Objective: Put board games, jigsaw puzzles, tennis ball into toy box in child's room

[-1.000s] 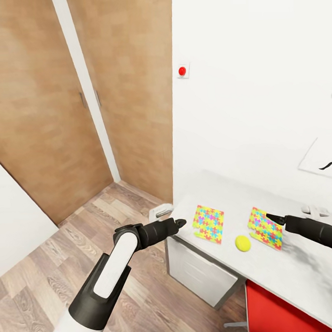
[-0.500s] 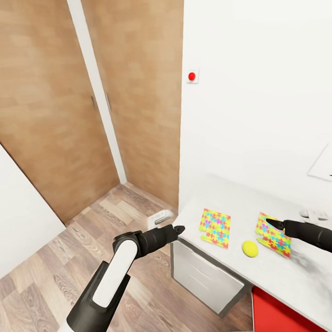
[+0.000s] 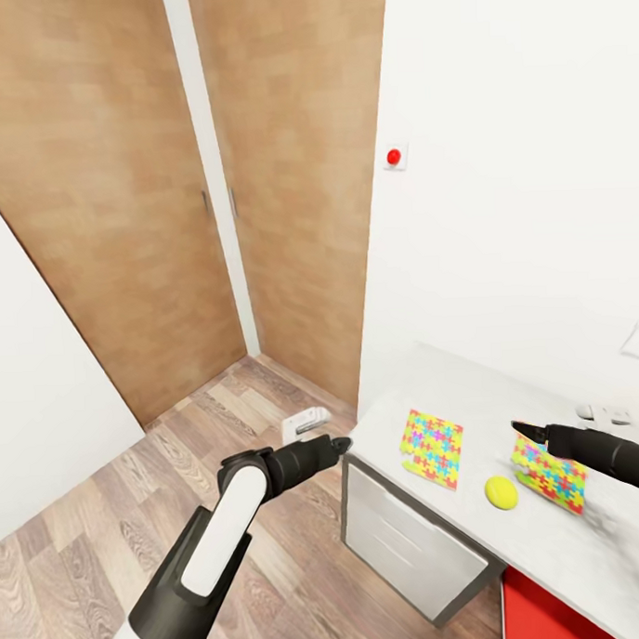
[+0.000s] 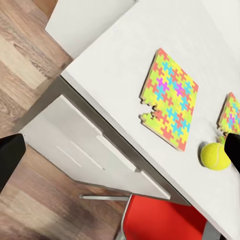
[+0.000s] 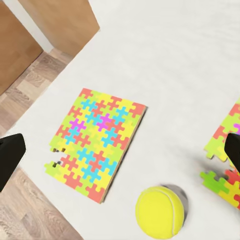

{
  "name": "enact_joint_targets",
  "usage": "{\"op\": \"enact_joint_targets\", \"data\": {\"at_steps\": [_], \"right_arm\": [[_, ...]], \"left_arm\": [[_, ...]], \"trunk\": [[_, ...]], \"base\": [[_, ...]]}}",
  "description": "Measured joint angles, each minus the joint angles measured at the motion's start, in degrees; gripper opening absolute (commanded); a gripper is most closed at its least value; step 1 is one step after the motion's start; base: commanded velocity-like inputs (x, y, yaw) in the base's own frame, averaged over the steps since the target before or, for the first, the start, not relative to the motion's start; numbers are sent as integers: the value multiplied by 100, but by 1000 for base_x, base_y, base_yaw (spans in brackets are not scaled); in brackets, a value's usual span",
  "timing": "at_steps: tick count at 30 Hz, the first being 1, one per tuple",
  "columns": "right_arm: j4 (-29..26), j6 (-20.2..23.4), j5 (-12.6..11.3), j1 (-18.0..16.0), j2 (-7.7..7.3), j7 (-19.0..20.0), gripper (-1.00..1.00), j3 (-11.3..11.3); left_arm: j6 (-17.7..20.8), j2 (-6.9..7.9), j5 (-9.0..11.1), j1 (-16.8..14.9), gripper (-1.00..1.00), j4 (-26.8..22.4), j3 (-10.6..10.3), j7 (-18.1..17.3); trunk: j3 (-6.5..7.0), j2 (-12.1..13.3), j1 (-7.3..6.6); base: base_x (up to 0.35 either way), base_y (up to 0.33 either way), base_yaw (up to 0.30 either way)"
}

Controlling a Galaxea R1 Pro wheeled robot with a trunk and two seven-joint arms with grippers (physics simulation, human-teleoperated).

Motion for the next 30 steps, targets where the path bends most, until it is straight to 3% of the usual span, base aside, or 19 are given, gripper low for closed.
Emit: {"op": "enact_joint_targets", "data": {"at_steps": [12, 30], "right_arm": [[-1, 2, -3, -1, 23, 10, 100, -51], [-1, 3, -8, -5, 35, 13, 100, -75]], "left_arm": [[-9, -6, -83, 6, 100, 58, -2, -28], [-11, -14, -93, 5, 100, 125, -3, -40]], "trunk": [[96, 1, 0], [115, 1, 0]], "base": [[0, 0, 95], [0, 0, -172]]}}
